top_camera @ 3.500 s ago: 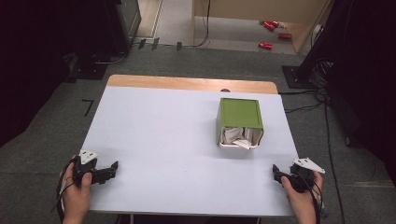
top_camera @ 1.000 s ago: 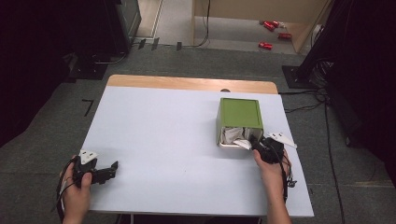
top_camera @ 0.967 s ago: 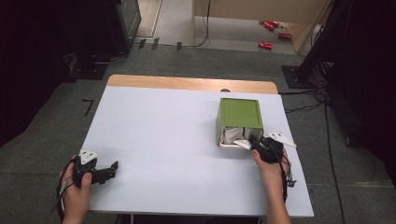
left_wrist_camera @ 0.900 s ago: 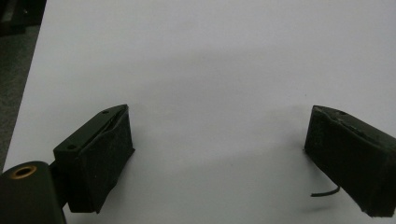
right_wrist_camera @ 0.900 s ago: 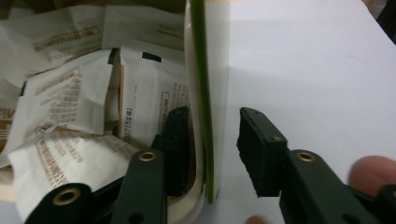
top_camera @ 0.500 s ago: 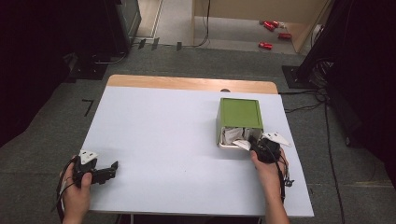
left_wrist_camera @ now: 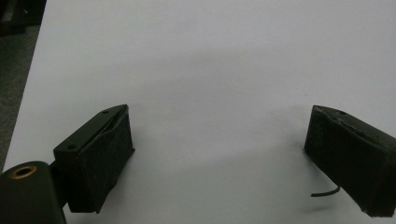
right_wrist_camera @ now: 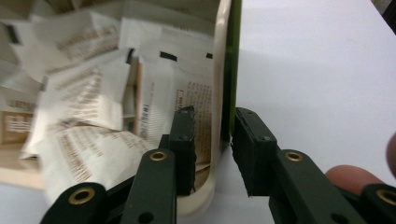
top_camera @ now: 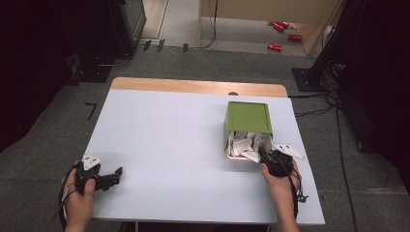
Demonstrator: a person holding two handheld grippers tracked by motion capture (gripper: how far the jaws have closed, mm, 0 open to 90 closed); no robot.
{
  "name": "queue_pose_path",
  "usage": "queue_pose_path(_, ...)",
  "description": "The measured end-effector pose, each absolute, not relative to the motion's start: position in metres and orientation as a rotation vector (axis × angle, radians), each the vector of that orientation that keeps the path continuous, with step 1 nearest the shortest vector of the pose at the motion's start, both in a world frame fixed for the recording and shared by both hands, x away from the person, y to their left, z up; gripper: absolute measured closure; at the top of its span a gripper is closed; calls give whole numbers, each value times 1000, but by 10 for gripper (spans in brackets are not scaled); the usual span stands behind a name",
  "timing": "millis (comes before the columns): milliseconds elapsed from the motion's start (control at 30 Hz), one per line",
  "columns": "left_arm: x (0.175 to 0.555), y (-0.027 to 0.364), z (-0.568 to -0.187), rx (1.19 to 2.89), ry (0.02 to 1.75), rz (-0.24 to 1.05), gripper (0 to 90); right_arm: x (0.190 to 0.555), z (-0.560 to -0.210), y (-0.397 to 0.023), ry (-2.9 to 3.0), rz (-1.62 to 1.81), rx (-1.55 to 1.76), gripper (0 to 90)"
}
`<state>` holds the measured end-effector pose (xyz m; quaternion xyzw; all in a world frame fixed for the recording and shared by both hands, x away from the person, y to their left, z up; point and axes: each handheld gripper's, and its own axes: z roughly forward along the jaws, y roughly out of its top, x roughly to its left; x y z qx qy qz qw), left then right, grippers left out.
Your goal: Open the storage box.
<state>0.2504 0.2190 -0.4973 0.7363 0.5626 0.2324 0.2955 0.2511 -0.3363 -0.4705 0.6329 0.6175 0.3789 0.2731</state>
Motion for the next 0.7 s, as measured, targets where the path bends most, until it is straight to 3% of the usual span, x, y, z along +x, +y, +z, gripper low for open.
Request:
queue_pose_path(233, 250, 219, -497, 1959, 1497, 619, 81, 239, -448, -339, 1613, 1057, 1687, 803)
queue_pose_path(700, 250, 219, -497, 1959, 1497, 619, 81, 239, -446, -334, 1592, 996, 1679, 871)
